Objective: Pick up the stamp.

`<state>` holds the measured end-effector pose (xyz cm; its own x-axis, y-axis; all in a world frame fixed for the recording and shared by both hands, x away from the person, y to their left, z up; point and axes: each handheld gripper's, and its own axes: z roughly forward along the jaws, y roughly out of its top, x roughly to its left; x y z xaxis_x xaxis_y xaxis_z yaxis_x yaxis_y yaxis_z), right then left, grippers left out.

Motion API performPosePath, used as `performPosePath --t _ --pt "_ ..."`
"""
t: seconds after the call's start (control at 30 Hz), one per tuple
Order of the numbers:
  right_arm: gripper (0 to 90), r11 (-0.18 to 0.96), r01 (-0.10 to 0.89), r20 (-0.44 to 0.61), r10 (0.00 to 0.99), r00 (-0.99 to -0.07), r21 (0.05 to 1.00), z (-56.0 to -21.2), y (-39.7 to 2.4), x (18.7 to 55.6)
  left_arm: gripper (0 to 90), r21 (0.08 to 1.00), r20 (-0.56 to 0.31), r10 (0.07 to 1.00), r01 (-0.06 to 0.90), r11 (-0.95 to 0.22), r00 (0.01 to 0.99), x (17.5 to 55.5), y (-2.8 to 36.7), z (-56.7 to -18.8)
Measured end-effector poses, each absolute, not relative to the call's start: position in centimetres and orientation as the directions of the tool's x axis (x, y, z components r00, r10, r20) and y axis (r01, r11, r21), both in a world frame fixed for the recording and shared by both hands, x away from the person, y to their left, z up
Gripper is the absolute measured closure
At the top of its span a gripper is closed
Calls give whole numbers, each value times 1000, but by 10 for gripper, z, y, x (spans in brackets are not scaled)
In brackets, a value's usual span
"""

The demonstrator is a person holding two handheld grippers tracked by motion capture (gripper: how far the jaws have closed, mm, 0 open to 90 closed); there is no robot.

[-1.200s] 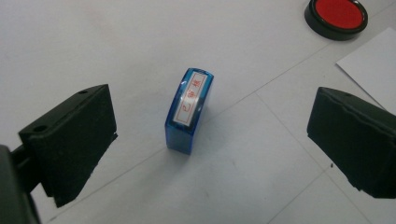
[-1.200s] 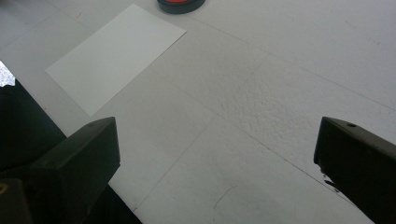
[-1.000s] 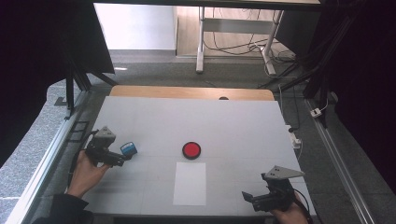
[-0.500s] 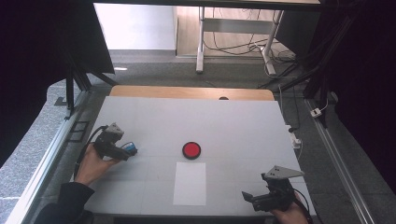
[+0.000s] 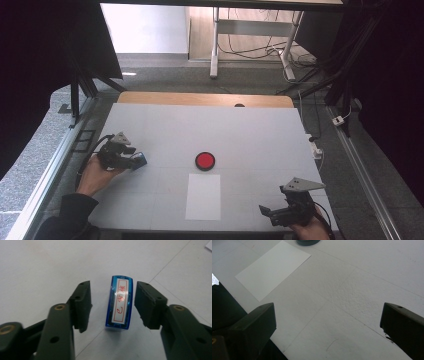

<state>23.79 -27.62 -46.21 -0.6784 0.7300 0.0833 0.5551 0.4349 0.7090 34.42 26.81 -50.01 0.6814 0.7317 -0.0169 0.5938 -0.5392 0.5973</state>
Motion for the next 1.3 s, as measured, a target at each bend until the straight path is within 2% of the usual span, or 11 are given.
performPosePath --t 0.07,0.13,0.2,0.4,0.93,1.1,1.3 --pt "7 434 556 84 731 -678 708 -462 -276 238 582 594 -18 719 586 -551 694 344 268 -500" --pt "7 433 558 86 732 -676 708 -462 -276 238 692 591 -10 717 582 -558 697 344 267 -500" --pt "7 433 559 86 732 -676 708 -462 -276 238 702 588 -9 715 582 -562 699 344 267 -499" --pt "8 436 559 83 732 -676 706 -462 -276 238 705 587 5 713 576 -570 701 343 266 -498" --pt "8 442 551 76 729 -681 708 -462 -276 238 704 625 -56 740 601 -498 670 337 267 -486" --pt "8 443 550 75 728 -682 708 -462 -276 238 704 637 -14 729 568 -521 685 330 263 -481" --pt "8 444 549 73 727 -683 708 -462 -276 237 704 662 -44 726 564 -493 686 326 259 -475"
